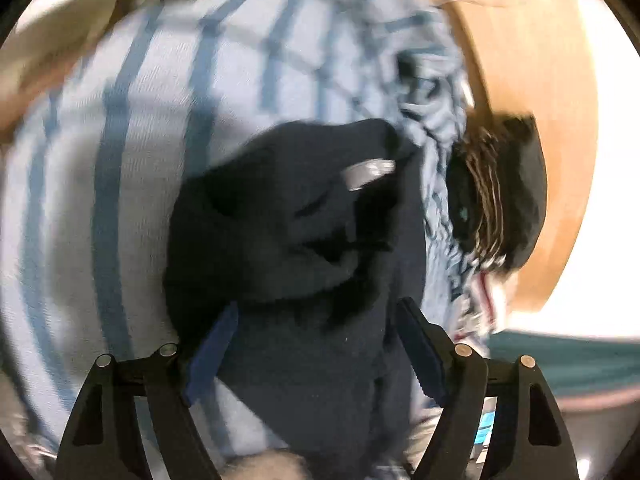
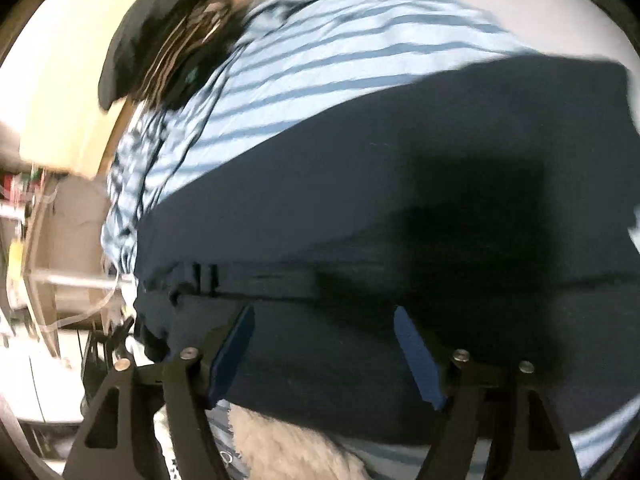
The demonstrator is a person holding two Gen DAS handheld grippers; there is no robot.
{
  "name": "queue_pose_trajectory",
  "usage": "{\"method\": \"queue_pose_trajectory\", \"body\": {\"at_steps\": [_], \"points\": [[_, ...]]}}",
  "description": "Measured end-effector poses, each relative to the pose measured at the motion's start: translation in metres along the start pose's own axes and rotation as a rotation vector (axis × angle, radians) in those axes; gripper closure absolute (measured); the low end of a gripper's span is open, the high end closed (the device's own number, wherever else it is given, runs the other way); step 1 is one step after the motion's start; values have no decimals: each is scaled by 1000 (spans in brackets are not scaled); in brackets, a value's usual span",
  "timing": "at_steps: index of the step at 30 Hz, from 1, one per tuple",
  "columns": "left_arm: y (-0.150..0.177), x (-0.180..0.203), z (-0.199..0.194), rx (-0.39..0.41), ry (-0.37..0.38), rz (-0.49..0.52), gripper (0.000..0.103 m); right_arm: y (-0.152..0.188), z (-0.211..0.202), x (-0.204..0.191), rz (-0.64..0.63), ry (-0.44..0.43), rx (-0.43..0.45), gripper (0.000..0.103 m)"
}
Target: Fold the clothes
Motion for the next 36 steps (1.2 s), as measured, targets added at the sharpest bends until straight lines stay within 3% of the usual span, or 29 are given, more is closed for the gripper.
{"method": "queue_pose_trajectory", "body": {"at_steps": [1,3,4,5,8,10,12,14,18,21,23,26,29,31,36], "points": [[3,9,-2,-2,-11,67,27,1,-7,7,18,11,10,26],[10,30,-6,-16,-27,191,47,0,-17,18,44,33,23,26],[13,37,-5,-20,-32,218,65,0,-17,22,49,44,23,26],[13,43,-2,-29,-46,235,74,0,-15,24,54,50,16,26],[9,44,12,-60,-105,251,87,2,-7,26,69,54,-13,26],[5,37,21,-85,-130,238,90,2,-2,13,30,19,-31,33],[-2,28,14,-76,-76,147,90,1,3,-25,-106,-61,-50,46],[-6,18,6,-72,-35,87,90,4,9,-84,-320,-146,-65,52],[-9,1,-10,-77,16,44,90,47,43,-208,-782,-265,-177,58],[-19,-8,0,-88,-58,65,90,91,86,-258,-1027,-271,-318,64],[-28,-19,7,-78,-75,27,90,108,123,-274,-1138,-181,-362,67],[-40,-39,14,-77,-54,-69,99,93,166,-277,-1072,-74,-344,74],[-42,-46,16,-83,-21,-111,99,73,181,-273,-873,-128,-382,78],[-41,-46,16,-83,-25,-90,99,66,181,-271,-817,-154,-389,78],[-39,-35,2,-89,15,-111,100,58,157,-284,-816,-208,-354,73]]}}
Point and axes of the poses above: each gripper's, at about its wrist camera, not at the fingertips, and z roughly the way its jaws point, x to its right, y to its underside, the point moved 8 cm from there along z, roughly the way its jaws point, and after that the axes turned 6 degrees about x, right-handed, at the moved point
